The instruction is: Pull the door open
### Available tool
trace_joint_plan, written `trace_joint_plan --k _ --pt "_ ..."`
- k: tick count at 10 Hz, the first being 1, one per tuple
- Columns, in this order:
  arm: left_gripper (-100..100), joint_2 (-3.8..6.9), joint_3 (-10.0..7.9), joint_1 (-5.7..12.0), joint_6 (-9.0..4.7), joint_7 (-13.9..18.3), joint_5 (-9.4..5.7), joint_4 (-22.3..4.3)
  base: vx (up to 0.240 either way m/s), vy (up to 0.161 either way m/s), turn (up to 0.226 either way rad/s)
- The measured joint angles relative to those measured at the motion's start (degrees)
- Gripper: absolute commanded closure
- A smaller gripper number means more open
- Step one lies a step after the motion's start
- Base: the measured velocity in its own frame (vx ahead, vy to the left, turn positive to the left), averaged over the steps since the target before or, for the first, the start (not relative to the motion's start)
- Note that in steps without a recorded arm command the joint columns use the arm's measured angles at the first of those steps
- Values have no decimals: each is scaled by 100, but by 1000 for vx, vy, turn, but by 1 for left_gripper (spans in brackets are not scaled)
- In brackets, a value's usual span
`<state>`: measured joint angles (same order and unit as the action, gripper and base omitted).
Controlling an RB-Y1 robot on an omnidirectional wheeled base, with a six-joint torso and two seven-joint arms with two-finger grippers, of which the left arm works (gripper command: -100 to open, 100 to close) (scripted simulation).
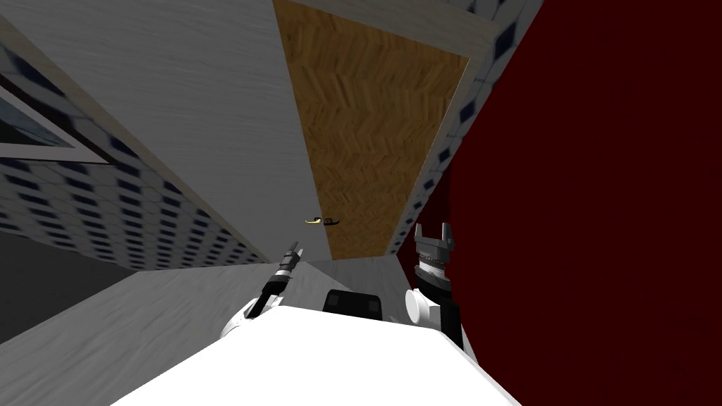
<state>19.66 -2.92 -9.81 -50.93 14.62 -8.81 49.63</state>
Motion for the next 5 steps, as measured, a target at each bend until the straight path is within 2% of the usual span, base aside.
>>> trace_joint_plan --k 3,5 --pt "-100 86 -2 27 -74 63 -55 -251 98 11 -30" --pt "-100 134 2 131 -179 106 -84 -557 111 20 -50"
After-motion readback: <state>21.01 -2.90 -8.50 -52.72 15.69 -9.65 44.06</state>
